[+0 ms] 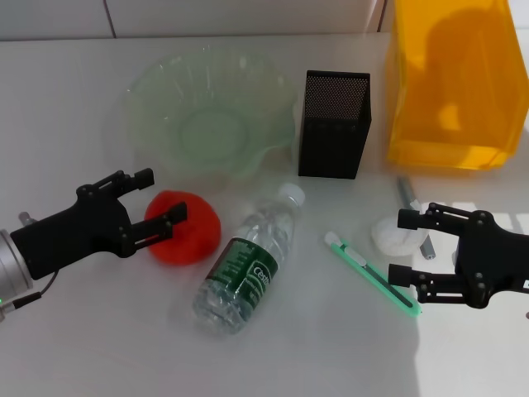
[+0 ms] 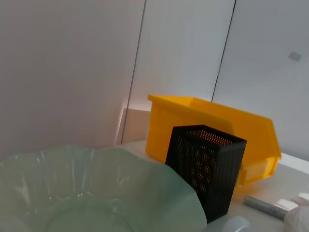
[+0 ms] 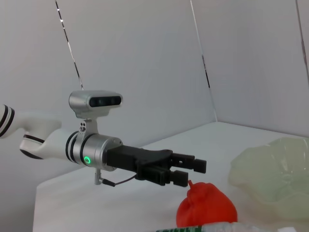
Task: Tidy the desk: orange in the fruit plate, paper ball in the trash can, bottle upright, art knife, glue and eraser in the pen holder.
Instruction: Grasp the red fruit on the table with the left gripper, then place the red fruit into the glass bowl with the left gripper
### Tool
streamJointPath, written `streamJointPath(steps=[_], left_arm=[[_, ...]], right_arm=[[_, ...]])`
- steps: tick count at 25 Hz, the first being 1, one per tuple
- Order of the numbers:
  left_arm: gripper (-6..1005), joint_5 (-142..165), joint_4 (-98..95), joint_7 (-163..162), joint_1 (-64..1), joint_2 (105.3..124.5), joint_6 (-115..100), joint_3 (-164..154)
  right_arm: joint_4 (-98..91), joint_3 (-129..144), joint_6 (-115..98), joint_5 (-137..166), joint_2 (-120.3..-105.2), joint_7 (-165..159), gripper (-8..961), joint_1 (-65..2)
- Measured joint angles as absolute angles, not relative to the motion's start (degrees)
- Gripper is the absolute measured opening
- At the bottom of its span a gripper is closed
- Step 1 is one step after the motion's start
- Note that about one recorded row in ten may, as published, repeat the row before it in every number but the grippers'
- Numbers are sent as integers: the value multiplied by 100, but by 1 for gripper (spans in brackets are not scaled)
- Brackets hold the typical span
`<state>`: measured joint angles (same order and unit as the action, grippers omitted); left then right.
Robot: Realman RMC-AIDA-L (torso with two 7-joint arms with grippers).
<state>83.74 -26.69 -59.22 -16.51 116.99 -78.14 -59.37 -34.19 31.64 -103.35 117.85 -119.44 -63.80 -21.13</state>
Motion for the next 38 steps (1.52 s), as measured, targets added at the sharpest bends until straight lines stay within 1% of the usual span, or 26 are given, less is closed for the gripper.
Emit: streamJointPath(steps=[4,5,17,24,25,27,29,30,31,32,33,35,38], left_arm=[[721,8516,-2666,-5929,-1658,11750,-7653,-5953],[717,8647,-2664,-5937,-1674,11789,-7524,-5969],[675,8833,-2802,-5792,-1627,11851,-7177,-5894],[468,8757,-2884,-5795,-1611,11852,-7586,-5699],[225,8376,-3128,-5792,-1834,11850,-8378,-5096],[190,8288,-3122,-5791,-1908,11854,-8364,-5038],[155,8131,-3029,-5781,-2183,11855,-8183,-4973],[137,8121,-2912,-5772,-2465,11850,-7916,-4977],[126,8121,-2912,-5772,-2465,11850,-7916,-4977],[114,8132,-2756,-5768,-2731,11853,-7542,-4990],[103,8132,-2756,-5768,-2731,11853,-7542,-4990],[80,8114,-2455,-5733,-3046,11873,-6969,-4978],[108,8110,-2356,-5719,-3126,11882,-6843,-4985]], right_arm=[[-3419,3164,-10335,11785,-11944,-6379,837,-2122],[-3419,3164,-10334,11785,-11944,-6374,836,-2125],[-3416,3164,-10260,11786,-11947,-6372,835,-2120],[-3409,3164,-10259,11786,-11950,-6387,834,-2154],[-3393,3163,-10256,11786,-11951,-6387,834,-2171],[-3340,3165,-10242,11786,-11952,-6382,834,-2192],[-3312,3165,-10234,11786,-11952,-6379,833,-2202],[-3275,3164,-10196,11786,-11950,-6373,833,-2209],[-3275,3164,-10196,11786,-11950,-6373,833,-2209],[-3271,3164,-10168,11786,-11954,-6368,833,-2208],[-3271,3164,-10168,11786,-11954,-6368,833,-2208],[-3269,3157,-10166,11786,-11954,-6366,833,-2208],[-3266,3152,-10165,11786,-11954,-6365,832,-2207]])
